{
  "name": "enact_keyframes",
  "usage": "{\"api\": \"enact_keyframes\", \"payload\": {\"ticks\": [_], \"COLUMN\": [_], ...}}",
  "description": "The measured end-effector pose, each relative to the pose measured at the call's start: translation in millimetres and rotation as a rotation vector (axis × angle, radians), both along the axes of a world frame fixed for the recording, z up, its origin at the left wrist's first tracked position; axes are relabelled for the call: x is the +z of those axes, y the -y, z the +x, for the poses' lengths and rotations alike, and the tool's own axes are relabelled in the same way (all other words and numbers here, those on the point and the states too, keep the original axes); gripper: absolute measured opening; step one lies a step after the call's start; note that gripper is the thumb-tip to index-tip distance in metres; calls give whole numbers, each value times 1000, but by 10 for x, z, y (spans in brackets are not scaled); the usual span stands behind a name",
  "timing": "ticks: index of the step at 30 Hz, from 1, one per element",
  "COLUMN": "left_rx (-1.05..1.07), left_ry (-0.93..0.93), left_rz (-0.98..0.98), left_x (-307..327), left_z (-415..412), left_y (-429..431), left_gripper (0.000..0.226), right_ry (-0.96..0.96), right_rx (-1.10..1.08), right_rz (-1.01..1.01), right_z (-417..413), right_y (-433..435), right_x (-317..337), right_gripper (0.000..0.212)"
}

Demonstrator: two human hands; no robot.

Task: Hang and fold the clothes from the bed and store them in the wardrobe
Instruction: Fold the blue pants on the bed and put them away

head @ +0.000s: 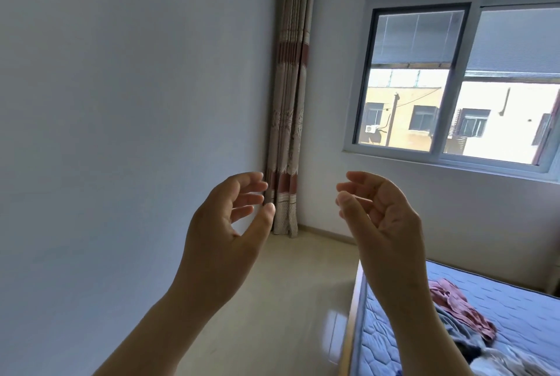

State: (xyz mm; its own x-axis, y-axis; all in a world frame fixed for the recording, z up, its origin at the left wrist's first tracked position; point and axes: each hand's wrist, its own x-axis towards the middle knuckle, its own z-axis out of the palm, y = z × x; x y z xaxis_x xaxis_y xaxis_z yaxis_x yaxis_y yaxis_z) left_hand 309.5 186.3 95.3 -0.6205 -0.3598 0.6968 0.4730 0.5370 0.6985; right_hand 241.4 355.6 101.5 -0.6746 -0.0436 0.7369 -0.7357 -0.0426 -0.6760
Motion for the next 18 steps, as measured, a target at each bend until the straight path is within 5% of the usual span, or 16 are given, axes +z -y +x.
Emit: {"api": "enact_keyframes", "payload": {"ticks": [10,18], "left_rx": [-182,-393], "left_ry": [62,93], "left_rz": [-52,-40], "left_x": [-35,-305], "left_z": [-546,-1348], "left_y": [1154,1108], "left_gripper": [30,31], "right_ry": [93,158], "right_rx": [-216,-423], "right_rz": [-3,5], "right_z": [-167,-581], "right_y": [1012,900], "right_x": [-103,-322], "right_gripper": [20,20]}}
